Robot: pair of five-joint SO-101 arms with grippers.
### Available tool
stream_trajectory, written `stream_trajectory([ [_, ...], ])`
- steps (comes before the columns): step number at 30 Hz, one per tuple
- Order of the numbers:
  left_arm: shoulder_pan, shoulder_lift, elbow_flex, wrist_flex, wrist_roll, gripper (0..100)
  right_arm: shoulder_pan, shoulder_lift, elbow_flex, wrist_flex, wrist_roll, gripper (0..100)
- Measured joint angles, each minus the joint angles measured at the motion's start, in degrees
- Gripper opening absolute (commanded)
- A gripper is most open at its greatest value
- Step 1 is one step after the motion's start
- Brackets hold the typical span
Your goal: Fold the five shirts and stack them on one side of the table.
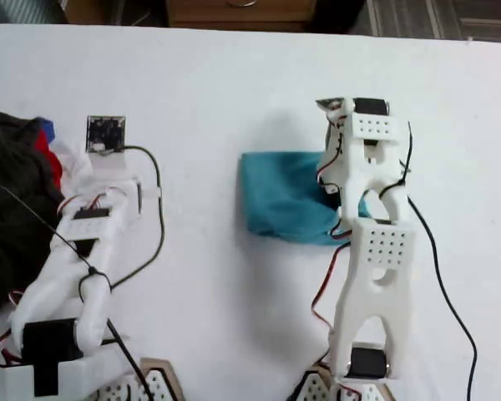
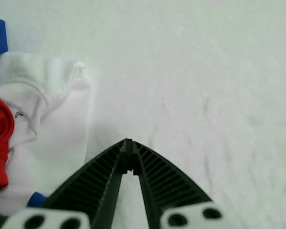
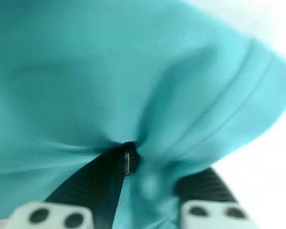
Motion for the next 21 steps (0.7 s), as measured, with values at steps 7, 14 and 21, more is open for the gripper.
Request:
stream_trajectory([
  [7,0.0,0.0,0.0,0.0,0.0,3,2.8,0.2,-7.6,0.0,6.0,2.0],
  [14,0.1,0.0,0.0,0.0,0.0,3,13.2,2.7,-26.9,-1.8,15.7,2.0],
  [21,0.1,0.0,0.0,0.0,0.0,3,19.3,8.0,-33.0,-11.7,19.3,2.0],
])
